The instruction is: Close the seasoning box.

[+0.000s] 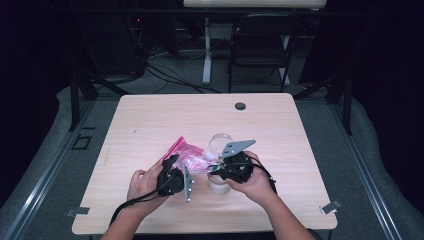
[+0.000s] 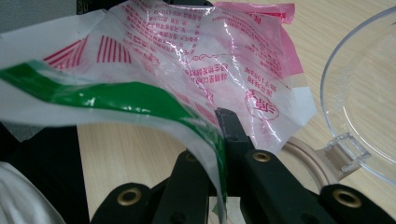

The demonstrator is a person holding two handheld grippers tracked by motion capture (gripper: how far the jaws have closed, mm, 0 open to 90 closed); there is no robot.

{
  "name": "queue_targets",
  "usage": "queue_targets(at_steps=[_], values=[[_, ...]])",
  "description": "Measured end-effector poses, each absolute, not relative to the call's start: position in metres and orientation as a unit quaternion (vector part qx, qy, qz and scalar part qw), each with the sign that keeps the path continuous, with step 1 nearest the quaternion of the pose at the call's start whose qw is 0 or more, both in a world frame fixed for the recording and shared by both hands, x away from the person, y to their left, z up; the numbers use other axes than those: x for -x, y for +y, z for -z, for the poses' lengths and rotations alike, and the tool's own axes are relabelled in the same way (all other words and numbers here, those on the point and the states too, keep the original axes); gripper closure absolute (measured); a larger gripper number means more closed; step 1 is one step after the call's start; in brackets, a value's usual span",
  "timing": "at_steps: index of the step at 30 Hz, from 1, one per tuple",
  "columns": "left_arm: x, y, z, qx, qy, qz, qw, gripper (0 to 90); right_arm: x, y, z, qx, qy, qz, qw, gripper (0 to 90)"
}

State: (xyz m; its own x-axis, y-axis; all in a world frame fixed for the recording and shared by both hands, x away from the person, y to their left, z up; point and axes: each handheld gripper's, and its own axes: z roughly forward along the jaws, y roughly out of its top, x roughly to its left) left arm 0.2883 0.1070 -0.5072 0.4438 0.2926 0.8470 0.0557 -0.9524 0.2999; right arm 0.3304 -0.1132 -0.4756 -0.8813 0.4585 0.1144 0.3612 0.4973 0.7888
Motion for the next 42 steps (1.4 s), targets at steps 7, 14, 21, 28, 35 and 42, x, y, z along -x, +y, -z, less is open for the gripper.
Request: queue_targets(at_steps=[7,14,21,28,35,42], values=[[-0.289,0.111,0.511,-0.845,0.127,-0.501,0.139,74.2,-0.329,-0.111,0.475,-0.238,0.862,-0.443,0.056,90.0],[-0.293,0.116,0.517,-0.854,0.154,-0.467,0.166,75.1,-0.329,-0.108,0.474,-0.237,0.861,-0.445,0.059,90.0],[-0.295,0.119,0.529,-0.856,0.193,-0.425,0.223,76.2,-0.329,-0.107,0.476,-0.236,0.862,-0.446,0.055,89.7],[-0.298,0.125,0.535,-0.859,0.219,-0.389,0.251,76.6,-0.329,-0.106,0.477,-0.237,0.860,-0.449,0.057,87.8],[-0.302,0.127,0.542,-0.862,0.236,-0.357,0.273,76.8,-0.331,-0.107,0.479,-0.248,0.854,-0.454,0.058,81.3],[-0.306,0.133,0.549,-0.862,0.259,-0.324,0.292,76.8,-0.332,-0.107,0.477,-0.252,0.849,-0.461,0.062,67.9]])
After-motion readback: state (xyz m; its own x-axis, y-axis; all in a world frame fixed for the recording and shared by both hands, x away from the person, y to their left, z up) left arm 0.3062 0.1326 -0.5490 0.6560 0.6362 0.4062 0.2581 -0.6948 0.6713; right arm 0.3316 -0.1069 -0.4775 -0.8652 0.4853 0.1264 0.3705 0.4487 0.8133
